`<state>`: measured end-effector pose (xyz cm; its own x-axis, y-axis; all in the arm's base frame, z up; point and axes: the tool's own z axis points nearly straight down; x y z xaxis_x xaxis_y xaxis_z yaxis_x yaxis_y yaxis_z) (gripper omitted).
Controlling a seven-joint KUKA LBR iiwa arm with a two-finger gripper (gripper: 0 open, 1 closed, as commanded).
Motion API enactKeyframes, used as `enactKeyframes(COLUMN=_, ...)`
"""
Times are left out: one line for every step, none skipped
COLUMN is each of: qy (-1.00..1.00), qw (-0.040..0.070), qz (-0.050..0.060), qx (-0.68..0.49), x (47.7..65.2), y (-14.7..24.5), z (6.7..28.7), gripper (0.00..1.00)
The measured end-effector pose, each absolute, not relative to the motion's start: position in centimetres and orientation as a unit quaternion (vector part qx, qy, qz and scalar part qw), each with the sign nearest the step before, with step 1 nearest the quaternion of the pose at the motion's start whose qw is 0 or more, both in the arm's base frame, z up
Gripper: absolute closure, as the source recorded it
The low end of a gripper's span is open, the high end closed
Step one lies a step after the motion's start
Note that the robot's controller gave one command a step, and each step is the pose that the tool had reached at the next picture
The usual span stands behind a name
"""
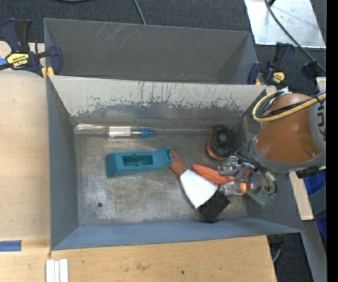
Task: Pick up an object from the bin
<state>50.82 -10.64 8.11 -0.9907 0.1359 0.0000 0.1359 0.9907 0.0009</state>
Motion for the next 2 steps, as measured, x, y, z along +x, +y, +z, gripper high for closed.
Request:
enactKeyframes(qy=0.998, qw=-0.003, qz=0.001, qx=0.068, x=50.6, y=-10.6, z=8.9, gripper=1.0)
enactKeyframes(qy=0.998, qw=-0.002, qz=0.001, qx=0.068, x=50.7, y=-10.6, z=11.0, gripper=1.0)
